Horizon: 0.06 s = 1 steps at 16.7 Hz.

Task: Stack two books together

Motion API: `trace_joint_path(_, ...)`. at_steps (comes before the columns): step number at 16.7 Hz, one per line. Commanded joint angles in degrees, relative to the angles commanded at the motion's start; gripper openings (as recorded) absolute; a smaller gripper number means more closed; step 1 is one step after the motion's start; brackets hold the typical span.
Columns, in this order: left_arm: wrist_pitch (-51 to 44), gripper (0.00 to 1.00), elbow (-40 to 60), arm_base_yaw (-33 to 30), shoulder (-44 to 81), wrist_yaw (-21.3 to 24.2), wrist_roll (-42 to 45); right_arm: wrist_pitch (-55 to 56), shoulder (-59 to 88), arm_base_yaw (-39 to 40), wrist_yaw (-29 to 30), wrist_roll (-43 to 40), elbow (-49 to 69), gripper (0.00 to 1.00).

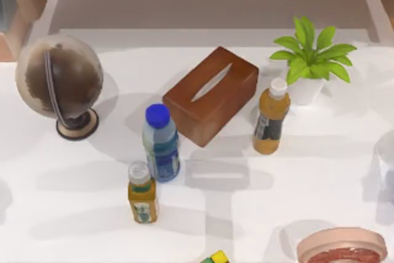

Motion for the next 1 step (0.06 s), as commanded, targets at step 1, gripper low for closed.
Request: trace_joint_path(1, 0.0, 1.0, 0.0, 0.0, 0.0, 0.0, 0.0, 0.0, 0.0, 0.0, 0.0, 0.0, 0.0, 1.0)
